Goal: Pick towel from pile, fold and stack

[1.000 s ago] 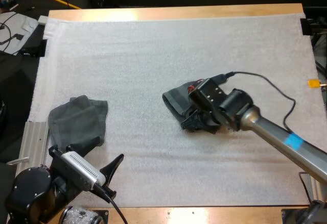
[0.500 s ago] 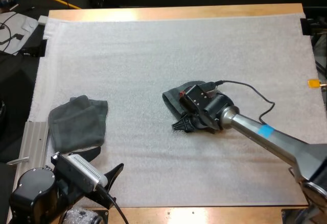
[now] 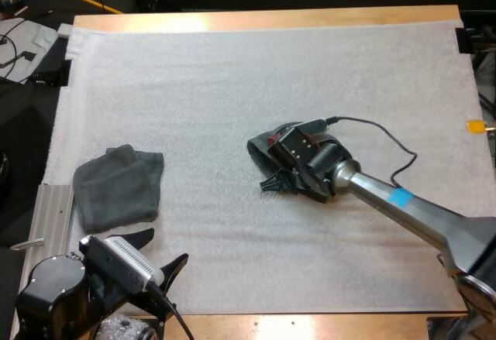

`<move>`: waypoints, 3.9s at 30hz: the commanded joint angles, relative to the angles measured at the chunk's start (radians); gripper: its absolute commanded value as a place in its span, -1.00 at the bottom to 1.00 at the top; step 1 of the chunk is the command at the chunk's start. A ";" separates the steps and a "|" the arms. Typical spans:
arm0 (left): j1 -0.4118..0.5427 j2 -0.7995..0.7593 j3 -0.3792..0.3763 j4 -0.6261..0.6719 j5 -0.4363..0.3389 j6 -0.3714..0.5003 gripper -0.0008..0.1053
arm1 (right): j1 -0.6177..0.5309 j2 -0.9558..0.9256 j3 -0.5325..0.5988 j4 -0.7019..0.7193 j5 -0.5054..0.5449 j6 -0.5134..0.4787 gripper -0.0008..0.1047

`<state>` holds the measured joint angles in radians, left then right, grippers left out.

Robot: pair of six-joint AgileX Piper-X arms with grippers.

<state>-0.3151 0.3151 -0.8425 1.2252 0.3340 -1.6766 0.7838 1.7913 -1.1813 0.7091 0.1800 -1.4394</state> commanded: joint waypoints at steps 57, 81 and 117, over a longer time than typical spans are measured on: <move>-0.005 0.000 -0.007 -0.004 0.012 -0.013 0.18 | -0.018 -0.314 -0.112 0.206 -0.032 -0.154 0.19; -0.005 0.003 -0.005 0.058 0.013 -0.023 0.18 | 0.169 -0.152 0.123 0.101 -0.166 -0.019 0.05; -0.004 0.001 -0.003 0.097 0.012 -0.009 0.18 | 0.178 -0.292 0.124 0.335 0.059 -0.093 -0.98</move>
<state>-0.3151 0.3151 -0.8425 1.3299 0.3431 -1.6915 0.9592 1.5576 -1.0541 0.9820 0.2022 -1.5123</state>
